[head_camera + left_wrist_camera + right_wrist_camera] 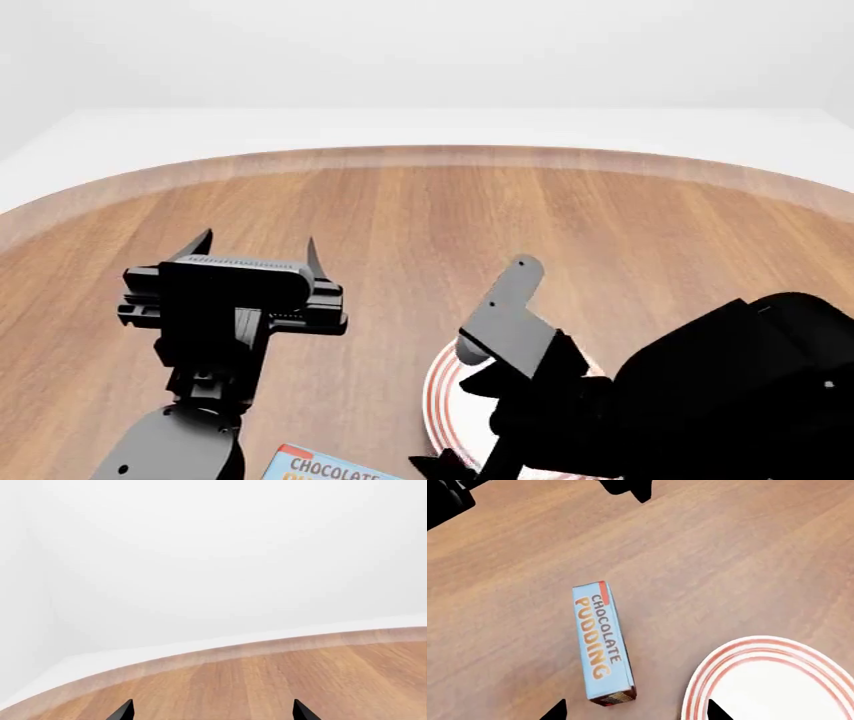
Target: Put the chocolate pudding to the right of the plate.
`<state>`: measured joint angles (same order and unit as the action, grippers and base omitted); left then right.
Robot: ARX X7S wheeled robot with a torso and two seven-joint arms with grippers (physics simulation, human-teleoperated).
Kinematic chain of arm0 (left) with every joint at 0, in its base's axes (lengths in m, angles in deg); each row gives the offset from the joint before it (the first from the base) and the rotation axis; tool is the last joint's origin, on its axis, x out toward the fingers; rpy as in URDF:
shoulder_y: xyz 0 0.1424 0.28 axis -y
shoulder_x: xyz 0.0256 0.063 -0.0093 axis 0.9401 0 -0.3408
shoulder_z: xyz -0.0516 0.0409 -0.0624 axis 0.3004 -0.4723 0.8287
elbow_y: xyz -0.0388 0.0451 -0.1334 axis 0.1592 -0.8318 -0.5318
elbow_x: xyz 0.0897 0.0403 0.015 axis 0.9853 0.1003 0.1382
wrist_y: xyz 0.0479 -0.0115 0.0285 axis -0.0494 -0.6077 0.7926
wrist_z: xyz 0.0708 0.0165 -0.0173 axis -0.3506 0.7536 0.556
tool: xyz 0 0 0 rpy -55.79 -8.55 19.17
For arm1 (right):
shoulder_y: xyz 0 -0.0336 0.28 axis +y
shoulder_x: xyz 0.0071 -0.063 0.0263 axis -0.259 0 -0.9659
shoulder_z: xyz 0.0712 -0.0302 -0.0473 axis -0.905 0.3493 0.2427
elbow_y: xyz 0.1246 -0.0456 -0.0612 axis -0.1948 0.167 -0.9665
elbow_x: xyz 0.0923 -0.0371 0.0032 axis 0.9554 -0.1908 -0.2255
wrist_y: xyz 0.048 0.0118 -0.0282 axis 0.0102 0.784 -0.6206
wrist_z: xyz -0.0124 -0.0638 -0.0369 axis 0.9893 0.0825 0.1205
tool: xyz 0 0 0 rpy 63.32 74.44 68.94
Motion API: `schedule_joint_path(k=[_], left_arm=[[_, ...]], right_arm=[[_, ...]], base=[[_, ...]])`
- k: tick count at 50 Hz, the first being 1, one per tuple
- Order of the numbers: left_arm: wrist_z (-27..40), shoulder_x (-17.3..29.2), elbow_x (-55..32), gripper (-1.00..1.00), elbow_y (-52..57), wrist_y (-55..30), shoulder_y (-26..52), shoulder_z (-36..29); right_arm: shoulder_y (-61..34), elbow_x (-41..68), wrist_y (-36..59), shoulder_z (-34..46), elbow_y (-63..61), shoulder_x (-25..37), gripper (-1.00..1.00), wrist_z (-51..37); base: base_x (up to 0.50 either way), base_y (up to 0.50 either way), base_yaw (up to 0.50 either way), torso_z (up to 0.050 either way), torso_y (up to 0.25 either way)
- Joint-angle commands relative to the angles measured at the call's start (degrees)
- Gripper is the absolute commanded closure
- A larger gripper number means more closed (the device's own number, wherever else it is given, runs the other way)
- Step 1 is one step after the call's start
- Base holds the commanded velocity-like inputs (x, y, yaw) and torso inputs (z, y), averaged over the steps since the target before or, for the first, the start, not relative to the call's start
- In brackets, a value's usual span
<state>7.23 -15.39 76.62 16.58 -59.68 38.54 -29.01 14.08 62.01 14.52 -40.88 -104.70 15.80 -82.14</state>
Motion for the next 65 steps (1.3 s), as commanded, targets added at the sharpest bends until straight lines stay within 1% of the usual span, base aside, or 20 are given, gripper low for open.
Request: schedule_joint_path(k=[1, 9, 28, 34, 46, 53, 56, 65], left_arm=[[0.3, 0.1, -0.3, -1.00, -0.3, 0.2, 0.1, -0.4], [0.5, 0.2, -0.5, -1.00, 0.3, -0.2, 0.2, -0.7], [1.0, 0.4, -0.8, -1.00, -0.1, 0.6, -0.1, -1.2], [1.2, 0.4, -0.9, -1.00, 0.0, 0.8, -0.4, -1.2], [1.5, 0.7, -1.2, -1.00, -0.2, 1.2, -0.6, -1.3], [1.6, 0.8, -1.5, -1.00, -0.1, 1.1, -0.4, -1.1], [1.7, 0.8, -1.5, -1.00, -0.2, 1.2, -0.4, -1.3], [1.9, 1.0, -1.9, -1.00, 0.3, 0.9, -0.3, -1.3]], right_arm=[[-0.9, -5.7, 2.0, 3.1, 3.2, -4.5, -1.00, 4.6], [-0.7, -9.1, 2.0, 5.2, 4.8, -7.3, -1.00, 7.9], [-0.7, -19.0, -0.5, 9.4, 8.9, -10.7, -1.00, 16.8], [0.1, -24.7, -2.9, 12.3, 11.5, -12.5, -1.00, 21.8], [1.8, -31.8, -7.0, 17.4, 16.7, -15.0, -1.00, 28.2], [1.8, -33.3, -8.0, 18.5, 18.8, -15.5, -1.00, 29.7], [2.5, -35.2, -9.1, 20.2, 20.7, -16.1, -1.00, 31.5], [3.9, -36.2, -9.2, 22.4, 22.4, -16.7, -1.00, 32.2]], base=[[0.00, 0.00, 0.00, 0.000, 0.000], [0.00, 0.00, 0.00, 0.000, 0.000], [0.00, 0.00, 0.00, 0.000, 0.000], [0.00, 0.00, 0.00, 0.000, 0.000], [0.00, 0.00, 0.00, 0.000, 0.000], [0.00, 0.00, 0.00, 0.000, 0.000], [0.00, 0.00, 0.00, 0.000, 0.000], [0.00, 0.00, 0.00, 0.000, 0.000]])
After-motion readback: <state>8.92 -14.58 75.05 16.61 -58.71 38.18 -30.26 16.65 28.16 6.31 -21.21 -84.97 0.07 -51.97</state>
